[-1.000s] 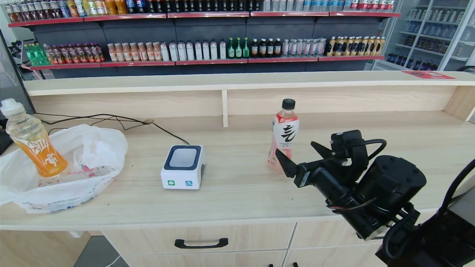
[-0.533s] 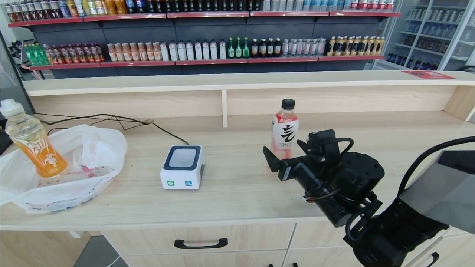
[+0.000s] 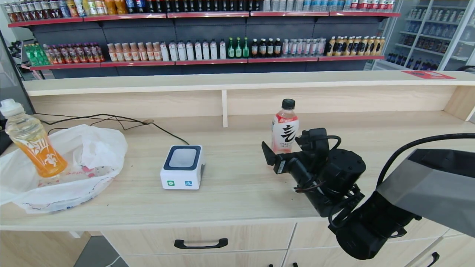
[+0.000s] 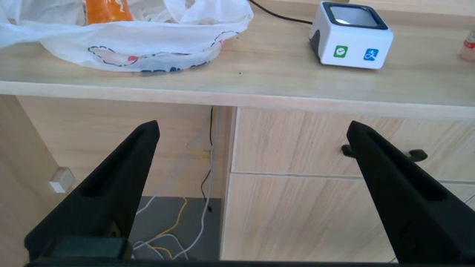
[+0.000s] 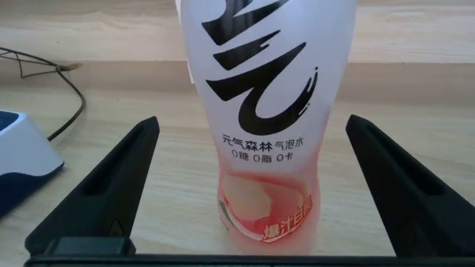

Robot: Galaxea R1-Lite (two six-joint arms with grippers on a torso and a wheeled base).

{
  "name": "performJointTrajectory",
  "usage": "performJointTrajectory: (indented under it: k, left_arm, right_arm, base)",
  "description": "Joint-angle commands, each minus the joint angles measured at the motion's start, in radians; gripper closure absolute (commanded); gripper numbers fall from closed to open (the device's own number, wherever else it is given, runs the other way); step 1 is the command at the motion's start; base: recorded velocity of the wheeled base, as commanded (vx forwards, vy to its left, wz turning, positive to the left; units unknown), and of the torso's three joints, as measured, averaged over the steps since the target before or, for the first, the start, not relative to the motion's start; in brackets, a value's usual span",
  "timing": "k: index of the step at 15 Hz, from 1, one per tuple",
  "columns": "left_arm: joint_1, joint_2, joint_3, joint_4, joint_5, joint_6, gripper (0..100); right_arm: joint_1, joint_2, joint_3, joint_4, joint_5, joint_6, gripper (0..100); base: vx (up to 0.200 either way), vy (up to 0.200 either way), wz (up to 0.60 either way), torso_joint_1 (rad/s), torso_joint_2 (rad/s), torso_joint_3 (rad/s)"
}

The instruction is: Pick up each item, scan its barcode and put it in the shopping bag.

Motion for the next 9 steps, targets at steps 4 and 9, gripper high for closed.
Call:
performJointTrajectory:
  k: [4, 9]
  left_arm:
    - [0.0, 0.0, 0.0, 0.0, 0.0, 0.0, 0]
    - [0.0, 0.0, 0.0, 0.0, 0.0, -0.001, 0]
  right_arm:
    - [-0.006, 0.051, -0.092, -0.001, -0.001, -0.002, 0]
    - [-0.008, 0.089, -0.164, -0.001, -0.004, -0.005, 0]
  base:
    - [0.0, 0.0, 0.0, 0.0, 0.0, 0.0]
    - [0.0, 0.0, 0.0, 0.0, 0.0, 0.0]
